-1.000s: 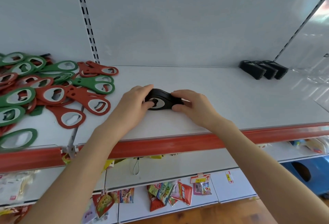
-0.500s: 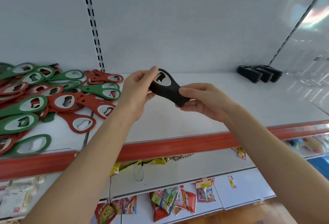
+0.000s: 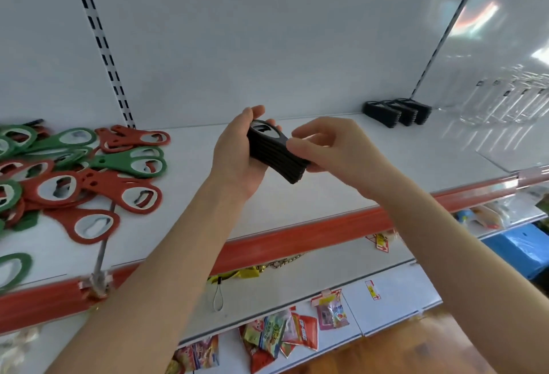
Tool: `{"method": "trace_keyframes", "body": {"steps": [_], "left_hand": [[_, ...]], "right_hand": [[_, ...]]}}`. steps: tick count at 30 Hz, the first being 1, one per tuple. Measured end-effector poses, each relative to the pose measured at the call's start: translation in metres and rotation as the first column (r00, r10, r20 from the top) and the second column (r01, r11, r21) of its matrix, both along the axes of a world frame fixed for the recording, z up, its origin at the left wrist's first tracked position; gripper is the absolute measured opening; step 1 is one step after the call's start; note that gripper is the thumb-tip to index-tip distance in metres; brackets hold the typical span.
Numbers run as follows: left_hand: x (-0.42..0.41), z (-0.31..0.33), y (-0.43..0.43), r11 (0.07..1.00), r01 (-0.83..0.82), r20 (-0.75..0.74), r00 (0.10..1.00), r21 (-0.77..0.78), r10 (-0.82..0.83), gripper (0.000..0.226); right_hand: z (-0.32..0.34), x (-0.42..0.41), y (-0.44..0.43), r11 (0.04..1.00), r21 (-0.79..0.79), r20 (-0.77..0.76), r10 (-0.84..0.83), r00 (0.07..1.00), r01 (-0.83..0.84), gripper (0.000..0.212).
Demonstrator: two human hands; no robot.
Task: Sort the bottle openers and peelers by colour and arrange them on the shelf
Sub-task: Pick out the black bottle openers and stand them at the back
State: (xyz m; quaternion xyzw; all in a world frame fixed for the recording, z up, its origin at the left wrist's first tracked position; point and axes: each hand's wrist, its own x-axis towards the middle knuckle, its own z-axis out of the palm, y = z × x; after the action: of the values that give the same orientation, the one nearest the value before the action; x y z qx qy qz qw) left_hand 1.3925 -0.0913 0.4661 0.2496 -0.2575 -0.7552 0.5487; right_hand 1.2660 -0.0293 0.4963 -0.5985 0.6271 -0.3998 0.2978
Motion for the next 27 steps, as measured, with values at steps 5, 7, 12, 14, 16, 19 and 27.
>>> {"method": "trace_keyframes", "body": {"steps": [5,7,12,14,16,19,27], "left_hand": [[-0.04,0.006,-0.009,1.0,0.018,-0.024,1.0,-0.001,-0.018,0.017],[-0.058,0.008,-0.013,1.0,0.02,-0.024,1.0,0.002,-0.02,0.016],[-0.106,0.014,-0.026,1.0,0.017,-0.01,1.0,-0.016,-0.018,0.013],[-0.125,0.014,-0.03,1.0,0.013,-0.012,1.0,-0.025,-0.013,0.013],[-0.142,0.012,-0.034,0.999,0.017,-0.011,1.0,-0.043,-0.018,0.015],[-0.163,0.006,-0.041,0.998,0.019,0.017,1.0,-0.063,-0.018,0.017],[-0.203,-0.008,-0.063,0.992,-0.031,0.45,0.889,-0.123,0.084,0.023]], "right_hand": [[-0.003,-0.019,-0.003,0.988,-0.15,-0.355,-0.027,0.935,-0.029,0.017],[-0.003,-0.036,-0.009,0.986,-0.167,-0.341,-0.029,0.94,-0.03,0.021],[-0.006,-0.081,-0.026,0.982,-0.188,-0.296,-0.02,0.955,-0.037,0.029],[-0.008,-0.1,-0.032,0.98,-0.196,-0.297,-0.022,0.955,-0.038,0.028],[-0.01,-0.119,-0.036,0.98,-0.193,-0.288,-0.014,0.958,-0.044,0.027],[-0.014,-0.143,-0.041,0.98,-0.193,-0.253,-0.001,0.967,-0.05,0.027],[-0.031,-0.199,-0.061,0.98,-0.198,-0.254,-0.037,0.967,-0.015,0.028]]}}
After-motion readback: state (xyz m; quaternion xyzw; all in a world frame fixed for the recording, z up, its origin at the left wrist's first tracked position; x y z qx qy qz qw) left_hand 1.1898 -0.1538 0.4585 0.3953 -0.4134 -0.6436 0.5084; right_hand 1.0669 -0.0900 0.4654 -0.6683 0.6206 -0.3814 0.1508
